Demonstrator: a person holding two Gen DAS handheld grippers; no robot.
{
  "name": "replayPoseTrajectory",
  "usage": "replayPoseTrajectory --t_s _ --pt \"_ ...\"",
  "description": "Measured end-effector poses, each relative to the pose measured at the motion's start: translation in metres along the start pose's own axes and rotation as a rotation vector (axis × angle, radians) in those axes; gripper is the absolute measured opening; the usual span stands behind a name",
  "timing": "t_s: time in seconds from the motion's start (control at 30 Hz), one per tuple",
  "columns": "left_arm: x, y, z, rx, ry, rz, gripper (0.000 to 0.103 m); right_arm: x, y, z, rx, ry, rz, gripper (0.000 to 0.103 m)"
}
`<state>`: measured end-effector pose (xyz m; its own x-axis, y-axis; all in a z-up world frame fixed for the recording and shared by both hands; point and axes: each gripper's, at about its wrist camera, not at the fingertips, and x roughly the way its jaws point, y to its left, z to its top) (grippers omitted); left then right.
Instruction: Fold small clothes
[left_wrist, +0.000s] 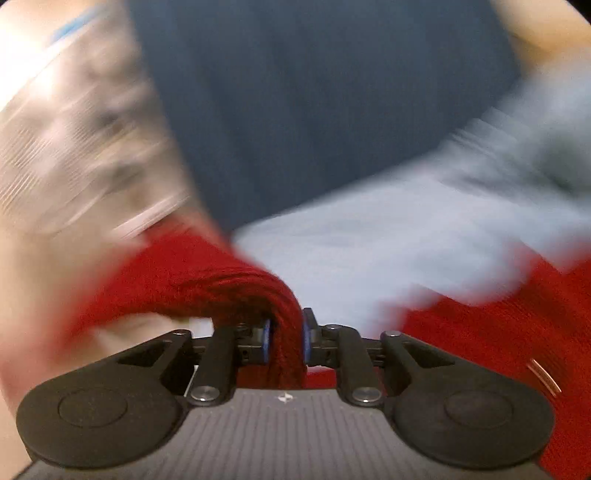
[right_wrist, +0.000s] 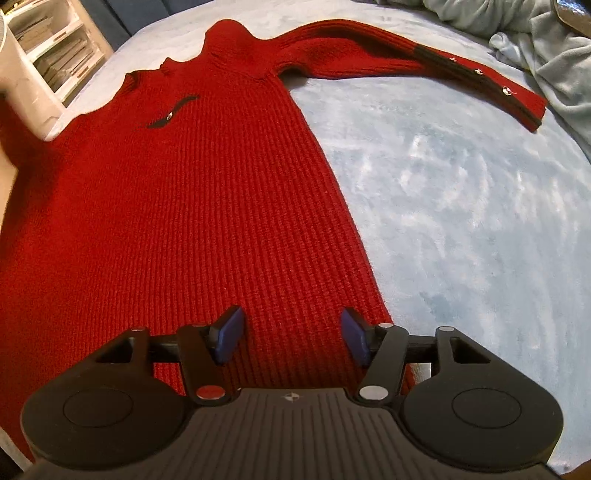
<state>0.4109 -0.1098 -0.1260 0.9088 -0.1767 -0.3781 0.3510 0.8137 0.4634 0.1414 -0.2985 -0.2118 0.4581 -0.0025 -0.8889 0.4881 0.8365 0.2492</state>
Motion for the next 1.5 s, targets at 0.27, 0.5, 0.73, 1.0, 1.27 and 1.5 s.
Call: replayPoseTrajectory --t_s 0.27,0.5,0.73,1.0,1.27,1.5 --pt "-0.034 0.015 -0.098 -0.075 0.286 -0.217 0.100 -0.008 -0.019 0.008 0.035 0.000 0.070 0.061" --pt "0.046 0.127 -0.041 -0.431 0.282 -0.284 0.103 -0.024 -0.020 0.083 0.146 -0.239 0.109 0.061" --pt "0.137 0.078 -0.039 -0.284 0.488 -0.283 0.103 0.036 -0.030 0.139 0.407 -0.121 0.082 0.065" --pt "0.147 0.076 -0.057 -0.347 0.452 -0.327 0.023 0.041 -0.004 0.144 0.121 -0.231 0.113 0.010" --pt "0.132 0.193 -0.107 -0.787 0.411 -0.263 0.019 0.020 0.077 0.221 -0.183 -0.377 0.296 0.008" --pt "0.165 0.210 -0.137 -0.783 0.565 -0.163 0.026 0.146 0.055 0.255 -0.034 -0.090 0.131 0.016"
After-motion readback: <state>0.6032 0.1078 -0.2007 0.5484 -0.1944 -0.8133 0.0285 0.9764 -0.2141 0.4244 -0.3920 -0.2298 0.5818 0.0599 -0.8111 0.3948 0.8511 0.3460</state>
